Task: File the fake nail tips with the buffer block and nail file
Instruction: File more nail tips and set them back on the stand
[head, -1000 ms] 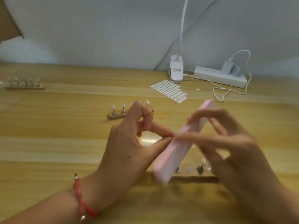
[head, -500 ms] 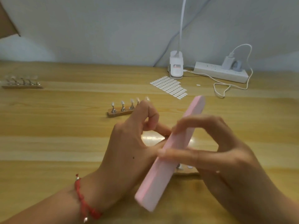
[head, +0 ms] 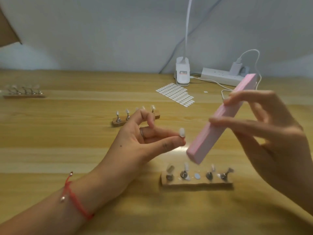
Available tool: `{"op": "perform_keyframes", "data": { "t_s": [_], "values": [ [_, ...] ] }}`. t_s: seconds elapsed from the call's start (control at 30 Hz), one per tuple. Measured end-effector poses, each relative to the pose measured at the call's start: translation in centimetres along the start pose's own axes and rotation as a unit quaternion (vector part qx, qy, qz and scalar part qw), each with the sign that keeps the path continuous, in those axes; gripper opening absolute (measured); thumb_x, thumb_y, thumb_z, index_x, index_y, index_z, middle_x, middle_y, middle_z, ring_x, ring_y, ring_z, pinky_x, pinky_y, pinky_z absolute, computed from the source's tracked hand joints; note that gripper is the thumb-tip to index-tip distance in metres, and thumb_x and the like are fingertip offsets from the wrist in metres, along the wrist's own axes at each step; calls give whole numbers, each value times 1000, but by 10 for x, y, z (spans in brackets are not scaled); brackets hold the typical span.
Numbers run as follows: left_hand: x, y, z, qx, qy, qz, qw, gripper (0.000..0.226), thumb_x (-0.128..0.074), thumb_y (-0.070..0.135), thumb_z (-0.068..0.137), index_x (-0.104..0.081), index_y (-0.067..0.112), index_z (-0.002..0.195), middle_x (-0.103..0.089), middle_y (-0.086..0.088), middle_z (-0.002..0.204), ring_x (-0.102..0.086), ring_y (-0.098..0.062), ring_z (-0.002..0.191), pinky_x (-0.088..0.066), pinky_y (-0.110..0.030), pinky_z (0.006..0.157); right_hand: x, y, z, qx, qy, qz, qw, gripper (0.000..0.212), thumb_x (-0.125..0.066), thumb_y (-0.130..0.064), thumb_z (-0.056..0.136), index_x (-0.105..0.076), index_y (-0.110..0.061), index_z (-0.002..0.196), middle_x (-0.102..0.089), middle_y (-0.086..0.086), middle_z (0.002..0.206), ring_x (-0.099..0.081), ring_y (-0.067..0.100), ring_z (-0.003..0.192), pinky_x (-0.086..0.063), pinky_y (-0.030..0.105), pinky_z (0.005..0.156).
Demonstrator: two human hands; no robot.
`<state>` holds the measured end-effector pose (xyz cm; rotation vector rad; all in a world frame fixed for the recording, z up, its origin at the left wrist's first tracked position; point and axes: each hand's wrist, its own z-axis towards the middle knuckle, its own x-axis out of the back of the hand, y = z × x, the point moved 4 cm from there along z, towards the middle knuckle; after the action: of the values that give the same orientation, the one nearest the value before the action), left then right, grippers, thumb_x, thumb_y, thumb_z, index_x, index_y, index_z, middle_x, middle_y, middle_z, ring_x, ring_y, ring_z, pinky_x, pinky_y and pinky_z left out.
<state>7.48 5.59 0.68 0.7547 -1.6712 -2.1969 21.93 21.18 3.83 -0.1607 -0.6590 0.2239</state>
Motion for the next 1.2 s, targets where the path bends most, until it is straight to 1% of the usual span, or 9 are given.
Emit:
{"op": "perform_keyframes", "data": {
  "t_s": [0.17,0.43,0.53,0.67,0.77,0.87,0.97,1.03,1.2],
  "values": [
    [-6,-3,0,37,-66,-22,997,49,-79,12,68,-36,15,91,-75,-6,79,-71,-14,71,-50,-13,67,-1,-28,0,136,-15,-68,988,25,-57,-4,97,-63,-18,116,-47,8,119,-47,23,119,-40,50,109],
    [-4,-3,-1,41,-57,-38,997,52,-82,13,66,-35,17,87,-75,-9,81,-71,-16,72,-51,-18,67,-10,-39,2,152,-18,-57,987,32,-65,-9,96,-67,-34,116,-49,4,118,-51,22,118,-37,55,110],
    [-4,-3,0,42,-56,-48,996,52,-79,15,62,-33,17,87,-75,-9,80,-72,-15,72,-51,-16,65,-7,-30,7,72,20,5,997,34,-71,0,88,-70,-20,115,-51,1,113,-54,28,113,-43,56,102],
    [-6,-5,0,45,-54,-59,996,57,-83,9,66,-31,17,86,-75,-4,75,-69,-11,64,-49,-13,57,-15,-40,1,132,-43,-43,989,24,-57,-7,99,-72,-22,112,-50,3,117,-53,26,117,-36,48,112],
    [-6,-4,2,38,-51,-46,997,53,-78,9,67,-30,17,87,-75,-6,79,-69,-12,66,-49,-13,59,-8,-34,9,20,-21,-10,1000,26,-59,-2,93,-68,-11,116,-53,4,116,-56,28,111,-44,47,105],
    [-11,-3,1,31,-59,-66,996,49,-72,1,72,-28,16,88,-72,0,68,-67,-9,58,-49,-13,54,-23,-48,1,60,-92,0,994,30,-69,-8,89,-68,-21,117,-62,3,117,-54,18,116,-37,49,113],
    [-11,-2,1,23,-51,-54,997,47,-71,7,68,-29,16,88,-74,-6,79,-69,-12,66,-51,-15,58,-14,-27,4,-68,-34,83,994,34,-72,-27,88,-66,-15,119,-59,-2,121,-57,16,117,-42,23,107],
    [-11,-1,0,26,-48,-52,997,46,-69,9,68,-29,16,88,-74,-7,80,-69,-14,67,-51,-15,57,-18,-38,9,-52,-61,66,995,34,-58,-37,95,-68,-15,119,-59,1,120,-58,18,117,-41,19,104],
    [-7,-2,1,20,-32,-50,998,47,-73,9,67,-31,16,87,-73,-9,82,-69,-14,72,-51,-16,61,-17,-37,3,18,-56,1,998,37,-59,6,89,-67,-18,117,-49,4,118,-55,25,115,-41,36,110]
  ]
}}
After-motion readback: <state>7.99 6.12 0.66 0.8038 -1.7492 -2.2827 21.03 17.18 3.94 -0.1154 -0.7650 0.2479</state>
